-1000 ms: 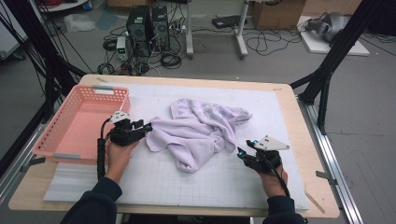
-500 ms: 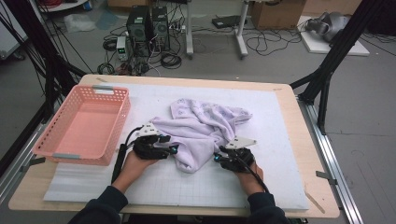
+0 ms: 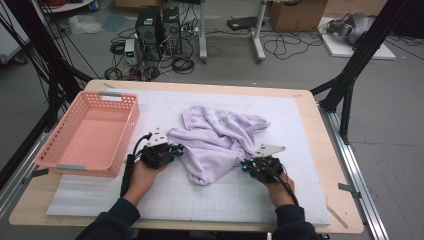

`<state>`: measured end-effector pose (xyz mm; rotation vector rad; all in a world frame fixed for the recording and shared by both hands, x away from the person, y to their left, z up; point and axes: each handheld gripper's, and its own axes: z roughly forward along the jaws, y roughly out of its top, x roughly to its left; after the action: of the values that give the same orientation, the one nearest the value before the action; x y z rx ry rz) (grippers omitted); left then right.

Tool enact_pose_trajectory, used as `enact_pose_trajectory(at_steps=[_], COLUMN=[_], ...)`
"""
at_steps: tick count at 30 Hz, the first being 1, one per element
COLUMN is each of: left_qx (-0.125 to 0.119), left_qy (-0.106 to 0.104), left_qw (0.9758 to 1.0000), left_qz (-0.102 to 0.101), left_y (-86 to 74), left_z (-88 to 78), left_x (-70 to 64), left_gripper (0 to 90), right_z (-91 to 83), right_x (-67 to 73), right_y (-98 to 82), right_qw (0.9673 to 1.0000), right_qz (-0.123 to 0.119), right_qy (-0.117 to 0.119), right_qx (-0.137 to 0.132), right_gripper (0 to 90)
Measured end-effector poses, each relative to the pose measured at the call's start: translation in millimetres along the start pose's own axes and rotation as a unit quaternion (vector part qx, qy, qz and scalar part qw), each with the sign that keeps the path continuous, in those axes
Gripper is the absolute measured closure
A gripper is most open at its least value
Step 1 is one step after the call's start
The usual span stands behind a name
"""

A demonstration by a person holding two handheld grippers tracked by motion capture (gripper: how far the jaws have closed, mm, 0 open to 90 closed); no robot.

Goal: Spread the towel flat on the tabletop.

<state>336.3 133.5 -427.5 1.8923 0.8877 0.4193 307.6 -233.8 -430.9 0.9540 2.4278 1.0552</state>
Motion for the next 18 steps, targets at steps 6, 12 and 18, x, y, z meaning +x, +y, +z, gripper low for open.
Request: enact_pose_trajectory(at_steps=[6, 12, 18], left_qx=[-0.039, -0.034, 0.019], left_qy=[0.034, 0.071, 0.115], left_qw=[0.9979, 0.9967, 0.9927], left_qz=[-0.04, -0.02, -0.028], left_y=[-1.7, -1.3, -8.8], left_z=[-17.7, -11.9, 6.1], left_x=[19.7, 20.8, 31.2], left_gripper=[86.4, 86.4, 83.1], right_z=[-42.3, -54.1, -17.9], right_x=[-27.7, -41.1, -51.8], right_y=[-12.3, 4.4, 29.2], right_qw=[0.9989, 0.9968, 0.9928], right_qz=[0.021, 0.025, 0.053], right_qy=[-0.042, -0.076, -0.107], right_qx=[0.006, -0.005, -0.012], right_gripper=[85.5, 85.4, 84.0])
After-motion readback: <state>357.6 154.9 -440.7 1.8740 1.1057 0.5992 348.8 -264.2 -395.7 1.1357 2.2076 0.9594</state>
